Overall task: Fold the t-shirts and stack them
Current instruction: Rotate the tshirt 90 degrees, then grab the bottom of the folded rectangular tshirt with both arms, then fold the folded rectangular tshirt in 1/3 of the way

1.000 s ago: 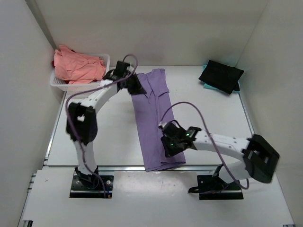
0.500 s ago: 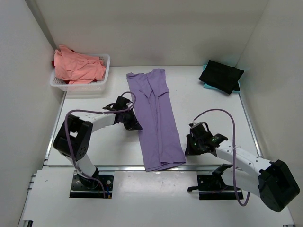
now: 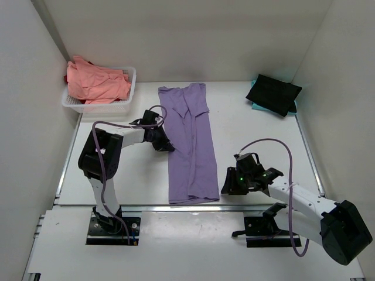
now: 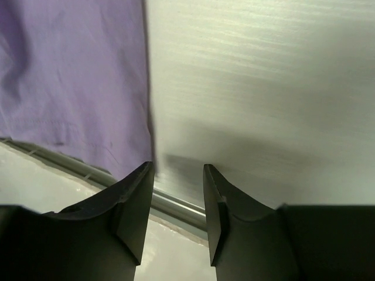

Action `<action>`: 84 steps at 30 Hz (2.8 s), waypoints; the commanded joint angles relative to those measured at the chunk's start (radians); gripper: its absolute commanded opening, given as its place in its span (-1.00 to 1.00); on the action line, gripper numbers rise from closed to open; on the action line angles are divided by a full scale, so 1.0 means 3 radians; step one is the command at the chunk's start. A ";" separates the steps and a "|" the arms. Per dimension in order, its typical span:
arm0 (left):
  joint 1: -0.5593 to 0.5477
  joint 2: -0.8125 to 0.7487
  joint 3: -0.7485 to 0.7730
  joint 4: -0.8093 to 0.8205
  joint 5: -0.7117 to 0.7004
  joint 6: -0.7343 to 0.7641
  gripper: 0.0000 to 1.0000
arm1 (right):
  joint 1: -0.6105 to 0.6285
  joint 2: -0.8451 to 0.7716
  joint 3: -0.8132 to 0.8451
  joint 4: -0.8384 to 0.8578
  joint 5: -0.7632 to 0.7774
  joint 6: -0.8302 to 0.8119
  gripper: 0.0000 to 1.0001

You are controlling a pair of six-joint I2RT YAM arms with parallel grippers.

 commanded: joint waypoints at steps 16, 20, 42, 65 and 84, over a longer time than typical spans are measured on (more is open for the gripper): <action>-0.0077 -0.2046 -0.1463 -0.0305 0.0068 -0.0041 0.27 | 0.0271 0.0526 0.0305 0.0556 -0.0367 0.0162 0.01; -0.0337 -0.2313 -0.1843 -0.0173 0.0068 -0.0317 0.31 | 0.0342 0.0710 0.0331 0.0597 -0.0393 0.0172 0.00; -0.1197 -0.2338 -0.2236 -0.0222 -0.0091 -0.0839 -1.00 | 0.0536 0.0957 0.0469 0.0368 -0.0490 0.0116 -1.00; 0.0173 -0.0939 0.0078 -0.1087 0.0431 0.0331 -1.00 | -0.0455 0.2248 0.2824 -0.1095 -0.0853 -0.1147 -1.00; 0.0675 0.0167 0.1133 -0.0443 0.0313 -0.0164 -0.02 | -0.1095 0.3830 0.5010 -0.1371 -0.0521 -0.1203 -0.02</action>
